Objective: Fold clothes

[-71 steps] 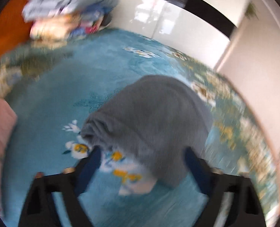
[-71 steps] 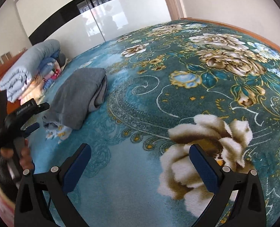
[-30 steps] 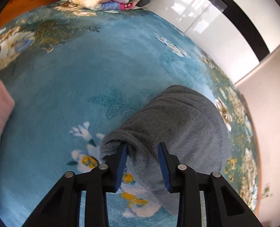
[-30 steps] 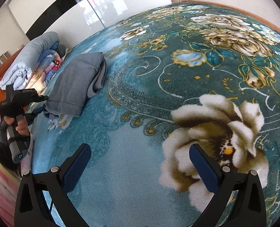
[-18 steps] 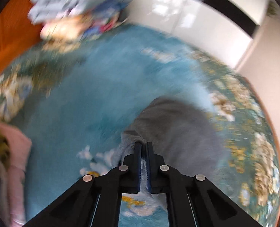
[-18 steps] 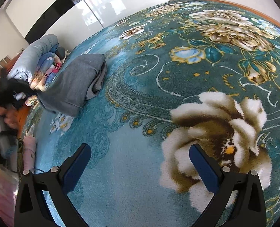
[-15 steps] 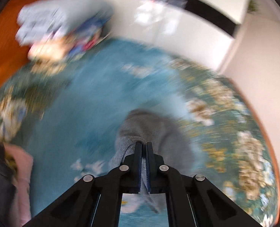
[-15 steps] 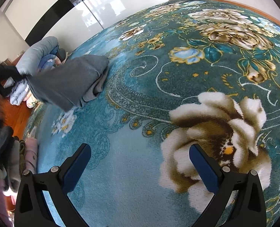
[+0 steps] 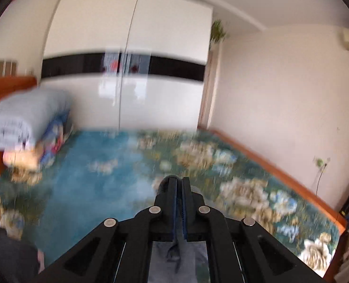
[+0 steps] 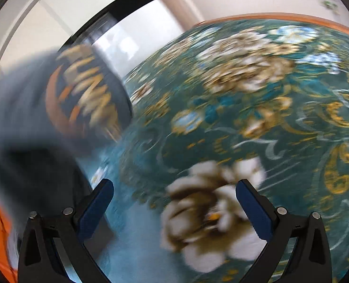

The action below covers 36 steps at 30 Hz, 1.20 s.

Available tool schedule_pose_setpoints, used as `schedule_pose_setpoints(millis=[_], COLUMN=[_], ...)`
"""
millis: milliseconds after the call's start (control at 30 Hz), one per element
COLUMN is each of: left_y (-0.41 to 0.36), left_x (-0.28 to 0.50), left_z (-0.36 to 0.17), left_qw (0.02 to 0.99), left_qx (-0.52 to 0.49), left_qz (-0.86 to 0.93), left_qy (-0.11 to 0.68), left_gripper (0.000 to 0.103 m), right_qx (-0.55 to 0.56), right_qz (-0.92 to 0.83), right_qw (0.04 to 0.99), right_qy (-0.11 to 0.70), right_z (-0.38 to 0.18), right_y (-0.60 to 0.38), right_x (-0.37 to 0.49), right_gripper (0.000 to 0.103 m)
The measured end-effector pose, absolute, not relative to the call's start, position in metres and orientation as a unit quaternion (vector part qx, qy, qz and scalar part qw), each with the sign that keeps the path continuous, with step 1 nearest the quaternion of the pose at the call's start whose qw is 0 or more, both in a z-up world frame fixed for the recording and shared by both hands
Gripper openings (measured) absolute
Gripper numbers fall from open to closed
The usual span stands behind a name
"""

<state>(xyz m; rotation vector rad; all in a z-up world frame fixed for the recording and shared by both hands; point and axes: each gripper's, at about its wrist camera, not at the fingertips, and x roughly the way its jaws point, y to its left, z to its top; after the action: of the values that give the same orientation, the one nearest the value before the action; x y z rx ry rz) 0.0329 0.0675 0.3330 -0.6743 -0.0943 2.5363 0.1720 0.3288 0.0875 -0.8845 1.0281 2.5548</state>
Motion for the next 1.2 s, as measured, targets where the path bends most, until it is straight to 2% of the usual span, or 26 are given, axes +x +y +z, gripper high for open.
schedule_pose_setpoints(millis=[200,333,467,567,867,1000,1100,1133,1200], left_y=[0.027,0.035,0.048,0.057,0.057,0.051,0.044,0.042,0.04], left_x=[0.031,0.066,0.103,0.117,0.123,0.118,0.116,0.115,0.115], left_z=[0.246,0.214,0.202,0.194,0.176,0.172,0.172,0.172,0.171], left_qw=[0.226,0.2,0.169,0.171,0.191,0.198,0.201,0.202,0.204], left_qx=[-0.356,-0.343,-0.276,-0.258,-0.251,-0.259,-0.263,-0.263,-0.265], left_qz=[0.904,0.918,0.943,0.946,0.944,0.942,0.941,0.941,0.94], left_qy=[-0.068,-0.01,0.075,0.097,0.097,0.084,0.074,0.072,0.067], left_gripper=[0.004,0.004,0.004,0.004,0.004,0.004,0.005,0.005,0.005], right_qx=[-0.294,-0.306,-0.319,-0.327,-0.329,-0.326,-0.329,-0.335,-0.339], right_qz=[0.873,0.875,0.877,0.883,0.919,0.93,0.929,0.926,0.922], right_qw=[0.098,0.087,0.092,0.077,-0.069,-0.076,-0.071,-0.07,-0.069], right_qy=[0.377,0.364,0.347,0.327,0.206,0.15,0.154,0.161,0.175], right_z=[0.083,0.077,0.069,0.064,0.063,0.069,0.065,0.063,0.061], right_y=[0.338,0.325,0.318,0.306,0.216,0.18,0.172,0.172,0.173], right_x=[0.176,0.166,0.165,0.174,0.19,0.182,0.174,0.171,0.167], right_gripper=[0.103,0.103,0.103,0.103,0.103,0.103,0.103,0.1,0.087])
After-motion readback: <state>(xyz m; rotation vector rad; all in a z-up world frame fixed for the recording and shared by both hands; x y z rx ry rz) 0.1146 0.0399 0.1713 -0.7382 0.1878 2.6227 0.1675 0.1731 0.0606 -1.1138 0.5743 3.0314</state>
